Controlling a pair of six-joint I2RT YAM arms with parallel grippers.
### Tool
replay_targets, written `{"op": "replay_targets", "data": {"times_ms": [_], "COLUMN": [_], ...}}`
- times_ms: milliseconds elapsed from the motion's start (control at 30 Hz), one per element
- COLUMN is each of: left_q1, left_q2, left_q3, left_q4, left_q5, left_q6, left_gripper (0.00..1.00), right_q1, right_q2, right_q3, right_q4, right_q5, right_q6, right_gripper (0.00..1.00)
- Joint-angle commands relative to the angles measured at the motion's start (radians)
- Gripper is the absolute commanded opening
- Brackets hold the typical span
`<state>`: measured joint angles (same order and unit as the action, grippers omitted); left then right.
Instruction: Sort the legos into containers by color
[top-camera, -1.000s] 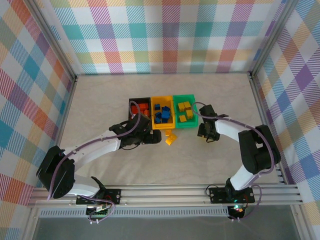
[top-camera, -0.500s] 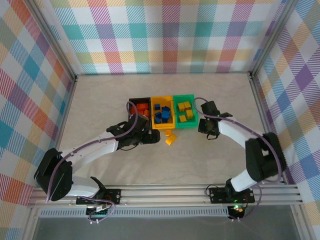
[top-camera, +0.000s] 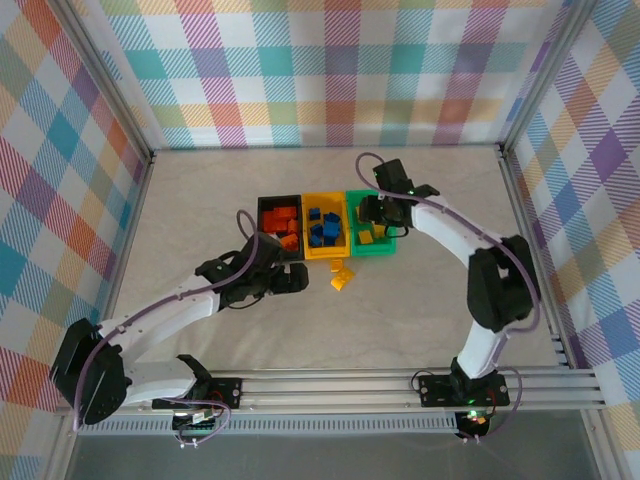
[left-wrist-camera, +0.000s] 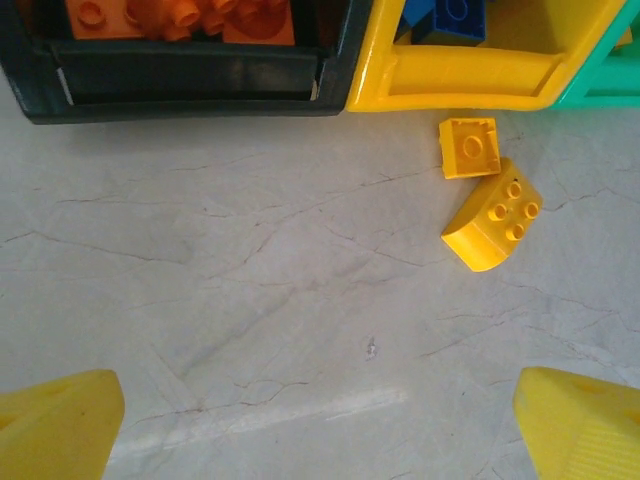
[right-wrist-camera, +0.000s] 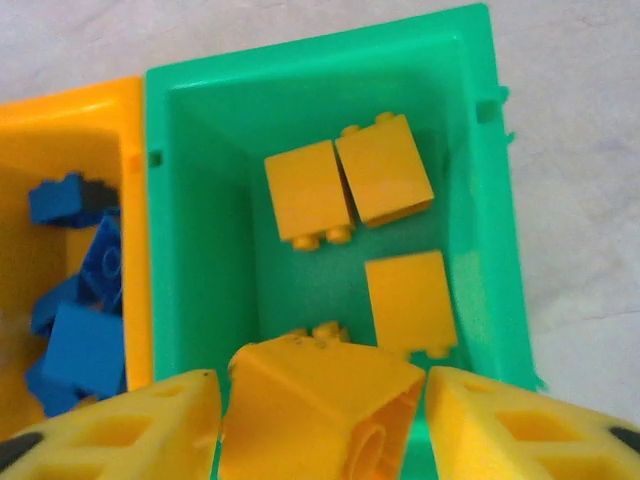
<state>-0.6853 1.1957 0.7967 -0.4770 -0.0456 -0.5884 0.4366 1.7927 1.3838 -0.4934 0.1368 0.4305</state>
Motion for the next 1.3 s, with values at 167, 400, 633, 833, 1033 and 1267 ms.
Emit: {"op": "replay_targets", "data": {"times_ms": [167,400,633,833,1033,1267], "left_q1": [0.036,0.05,0.06,0.076,0.084,0.089], "left_q2": [-0.085,-0.131,-0.168,-0.191,-0.189,-0.186], "left_q3": [-0.041,-0.066,-0.077,-0.095,-0.116,-0.115], "left_q4": [-0.05,-0.034,-0.057,-0.059,-0.034,-0.03], "left_q5": [-0.012,-0.002,0.008,0.012,0.028,0.036], "left_q6": [-0.015,-0.02,-0.014,-0.014,-0.022,-0.024], "left_gripper": [1.0,1.0,1.0,1.0,1.0,1.0], "right_q1": [0.073,0.269,0.381,0.396,0.412,0.412], "right_q2": [-0.11,-0.243,-0.094,-0.01,-0.023,0.075], "right_q3": [-0.069,-0.348,-0.348,-0.31,-0.307,-0.192], "right_q4": [-0.026,0.038,0.093,0.068,0.096,-0.048], "right_q5": [-0.002,0.015,0.062,0.146,0.215,0.273], "right_q6": [-0.004,0.128,0.183,0.205,0.272,0.285], "right_gripper": [0.8,0.85,0.89,1.0,1.0,0.89]}}
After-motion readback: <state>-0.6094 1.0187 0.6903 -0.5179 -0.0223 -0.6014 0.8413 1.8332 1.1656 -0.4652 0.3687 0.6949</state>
